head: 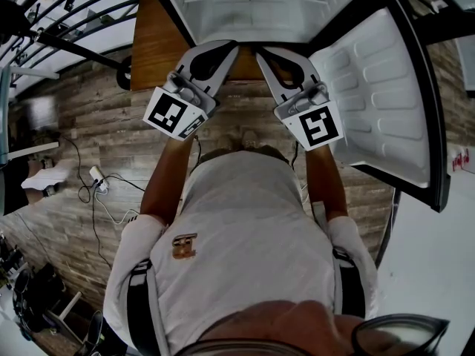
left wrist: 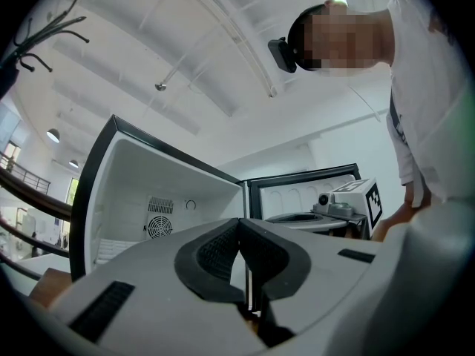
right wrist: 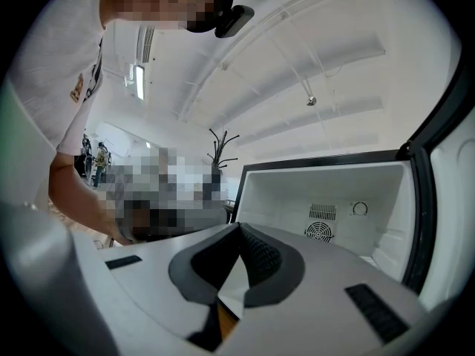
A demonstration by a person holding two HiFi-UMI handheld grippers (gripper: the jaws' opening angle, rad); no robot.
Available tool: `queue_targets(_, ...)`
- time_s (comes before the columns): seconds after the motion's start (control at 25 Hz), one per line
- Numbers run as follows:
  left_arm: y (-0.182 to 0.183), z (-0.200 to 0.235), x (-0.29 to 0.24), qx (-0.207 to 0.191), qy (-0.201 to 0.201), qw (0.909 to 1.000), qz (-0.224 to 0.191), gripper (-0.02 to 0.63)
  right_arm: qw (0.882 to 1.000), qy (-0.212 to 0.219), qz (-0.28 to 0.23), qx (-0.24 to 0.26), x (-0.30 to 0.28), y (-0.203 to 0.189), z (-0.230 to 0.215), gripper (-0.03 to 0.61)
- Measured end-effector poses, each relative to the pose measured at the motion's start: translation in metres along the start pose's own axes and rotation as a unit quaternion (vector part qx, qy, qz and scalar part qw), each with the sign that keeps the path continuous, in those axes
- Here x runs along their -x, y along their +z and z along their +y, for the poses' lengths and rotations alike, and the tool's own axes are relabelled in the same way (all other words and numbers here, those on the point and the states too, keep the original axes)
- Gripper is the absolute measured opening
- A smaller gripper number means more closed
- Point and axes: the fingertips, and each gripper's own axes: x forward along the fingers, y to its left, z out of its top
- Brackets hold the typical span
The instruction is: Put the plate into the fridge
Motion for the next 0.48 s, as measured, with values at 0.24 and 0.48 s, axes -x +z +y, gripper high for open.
queue_targets(0.24, -0.0022, -0.0031, 0.0024, 0.001, 0.0, 1.0, -0.001, 0.018, 1.0, 0.0, 0.0, 0.0, 0.0016, -0.0021, 0.0036, 0.032)
queue_targets(0.48, -0.0034, -0.0013, 0.0016, 0.004, -0.001, 1.0, -0.001, 0.018, 1.0, 0.0, 0.005, -0.001, -0.0005, -0.0045, 0.0024, 0.032)
